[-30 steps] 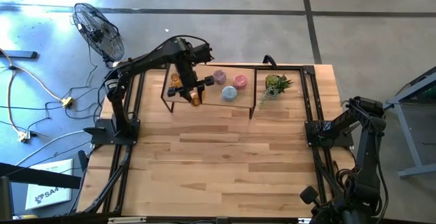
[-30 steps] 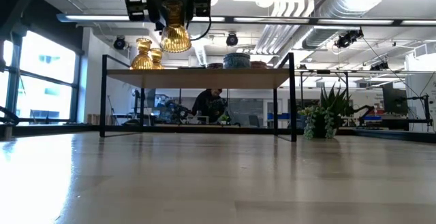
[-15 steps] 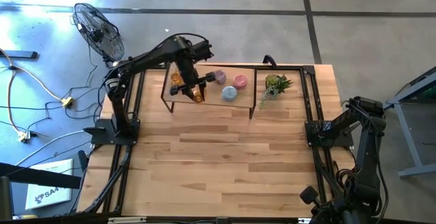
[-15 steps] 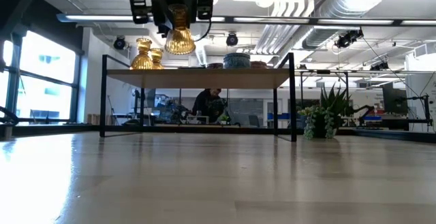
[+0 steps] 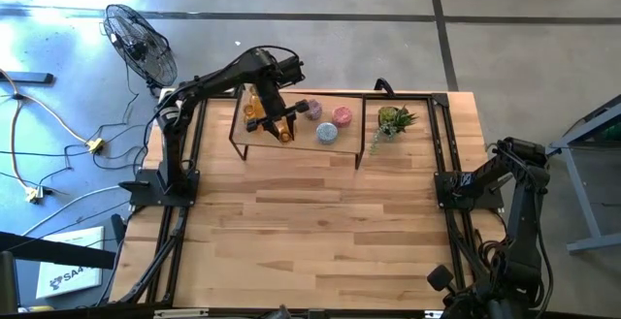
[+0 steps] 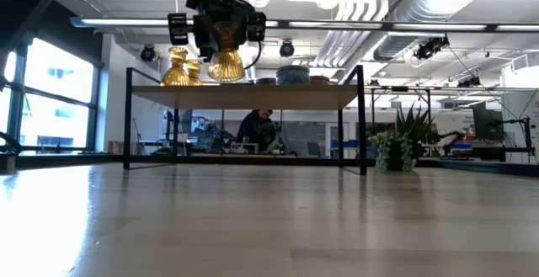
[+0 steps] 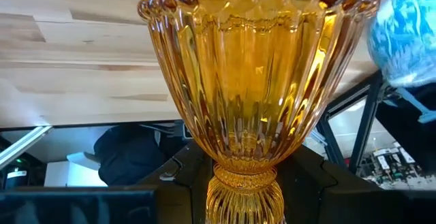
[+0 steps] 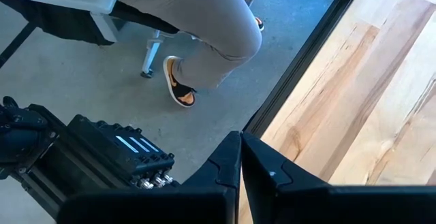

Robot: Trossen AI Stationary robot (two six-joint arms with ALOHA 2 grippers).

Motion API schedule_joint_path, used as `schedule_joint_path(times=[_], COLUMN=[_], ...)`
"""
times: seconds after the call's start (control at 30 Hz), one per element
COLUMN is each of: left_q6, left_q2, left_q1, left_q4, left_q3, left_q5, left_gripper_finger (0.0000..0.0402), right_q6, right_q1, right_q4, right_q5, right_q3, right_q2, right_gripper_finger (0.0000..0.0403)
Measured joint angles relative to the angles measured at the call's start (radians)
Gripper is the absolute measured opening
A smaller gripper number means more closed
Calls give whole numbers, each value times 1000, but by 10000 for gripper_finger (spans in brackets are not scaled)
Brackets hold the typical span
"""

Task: Pick & Place candle stick holders
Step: Put the yellow glass candle holder on the shelf

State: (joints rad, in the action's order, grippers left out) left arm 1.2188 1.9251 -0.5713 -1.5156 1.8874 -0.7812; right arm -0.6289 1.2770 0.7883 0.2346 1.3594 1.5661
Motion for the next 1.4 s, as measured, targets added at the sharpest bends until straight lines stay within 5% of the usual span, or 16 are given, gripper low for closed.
schedule_joint_path(times=[0.6,1.03,1.4], left_q6=[-64,-37,-38], left_q2=[42,46,45], left_q1=[-37,-45,-45], left_q4=[-4,-4,-1], left_q3=[-1,-3,-3], left_q5=[-28,-20,-43], left_gripper_finger=[122,160,137], right_q6=[0,0,0], right_q1=[0,0,0], right_q4=[0,0,0], right_q5=[-2,-2,-2], right_q3=[0,0,0], right_q2=[0,0,0], right_gripper_finger=[4,6,7])
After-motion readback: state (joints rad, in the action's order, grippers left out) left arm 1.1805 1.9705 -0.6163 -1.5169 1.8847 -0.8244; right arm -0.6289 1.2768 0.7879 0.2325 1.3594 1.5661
